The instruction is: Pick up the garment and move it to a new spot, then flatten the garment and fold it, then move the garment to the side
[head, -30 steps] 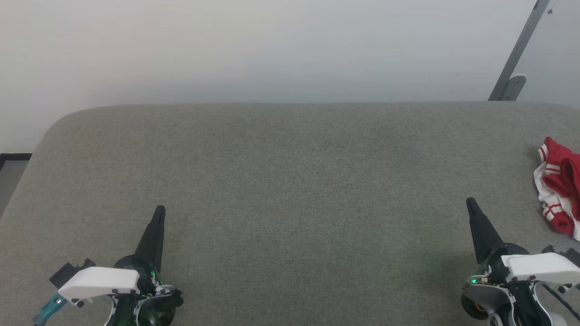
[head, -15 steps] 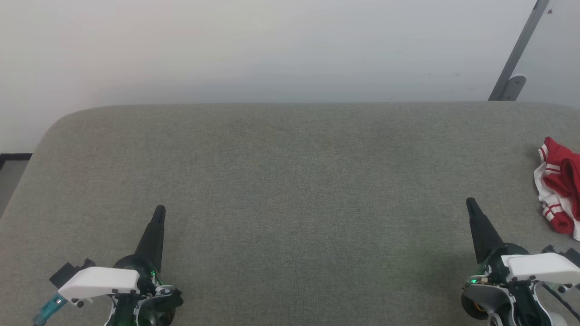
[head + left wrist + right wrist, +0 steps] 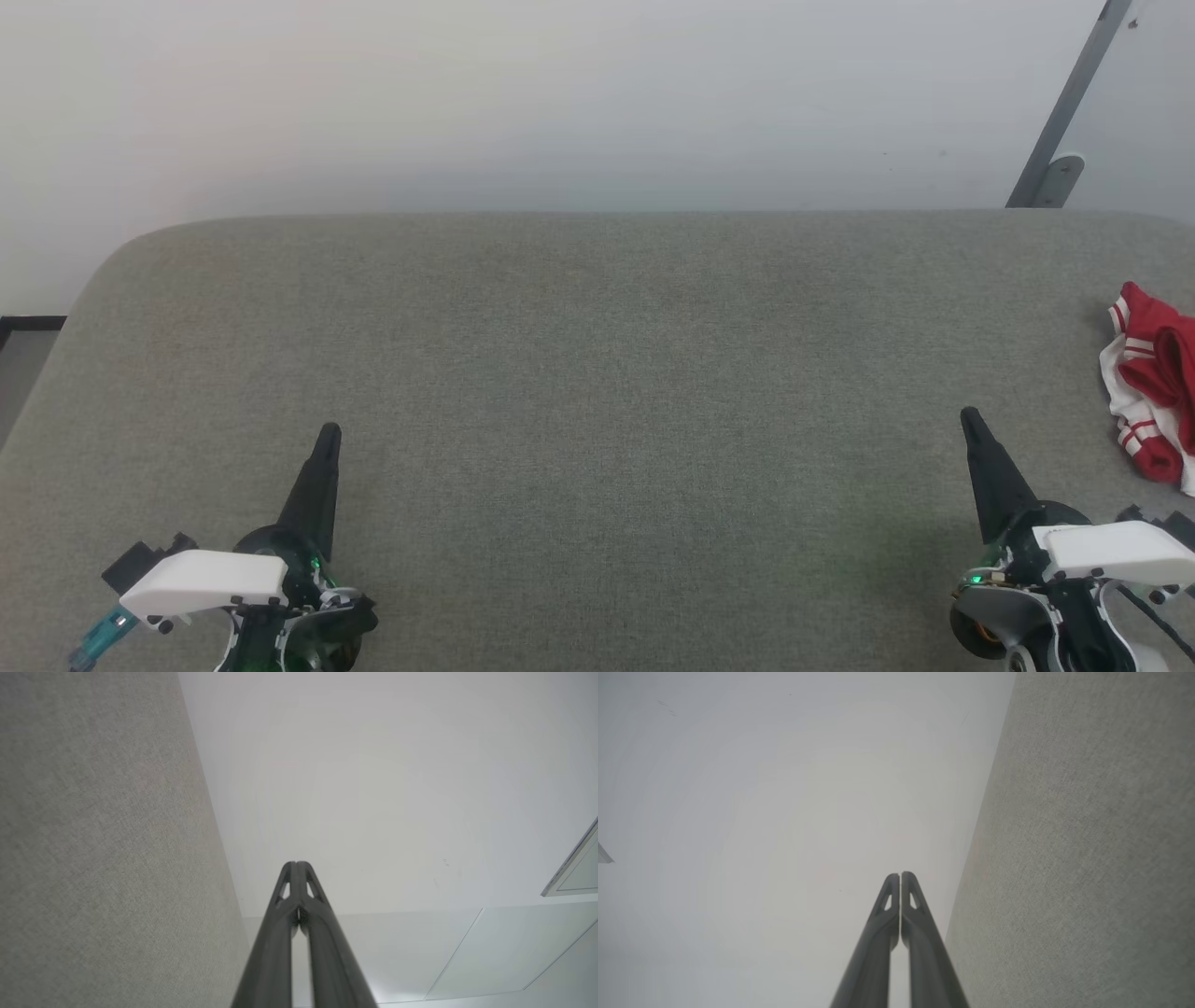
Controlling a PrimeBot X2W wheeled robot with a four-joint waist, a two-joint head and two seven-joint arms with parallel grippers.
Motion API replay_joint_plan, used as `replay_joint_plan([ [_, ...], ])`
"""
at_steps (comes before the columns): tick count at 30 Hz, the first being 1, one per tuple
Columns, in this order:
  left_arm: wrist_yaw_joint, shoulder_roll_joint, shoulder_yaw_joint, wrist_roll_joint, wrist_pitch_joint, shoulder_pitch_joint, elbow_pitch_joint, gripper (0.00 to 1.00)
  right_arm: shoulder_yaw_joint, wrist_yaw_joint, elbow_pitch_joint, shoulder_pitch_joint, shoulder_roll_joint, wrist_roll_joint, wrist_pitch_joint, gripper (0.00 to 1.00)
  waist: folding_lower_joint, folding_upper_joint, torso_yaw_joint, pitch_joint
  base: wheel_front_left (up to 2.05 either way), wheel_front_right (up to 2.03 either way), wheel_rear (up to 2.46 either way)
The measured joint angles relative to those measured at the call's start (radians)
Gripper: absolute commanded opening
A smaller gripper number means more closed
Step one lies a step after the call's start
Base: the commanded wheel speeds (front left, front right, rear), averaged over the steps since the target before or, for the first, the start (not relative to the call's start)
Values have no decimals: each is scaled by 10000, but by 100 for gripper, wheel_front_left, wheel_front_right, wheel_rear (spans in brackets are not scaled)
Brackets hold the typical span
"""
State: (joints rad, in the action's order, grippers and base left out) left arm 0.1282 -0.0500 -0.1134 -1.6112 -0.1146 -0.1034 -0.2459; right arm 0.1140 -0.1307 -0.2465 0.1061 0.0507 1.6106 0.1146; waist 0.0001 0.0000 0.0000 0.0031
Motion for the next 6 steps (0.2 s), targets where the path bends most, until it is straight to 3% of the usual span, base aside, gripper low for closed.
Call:
replay_joint_plan([
  [6,0,0,0,0,0,0,0,0,2,0,0,0,0,0,0,0,-1,0,0,0,0,0,0],
])
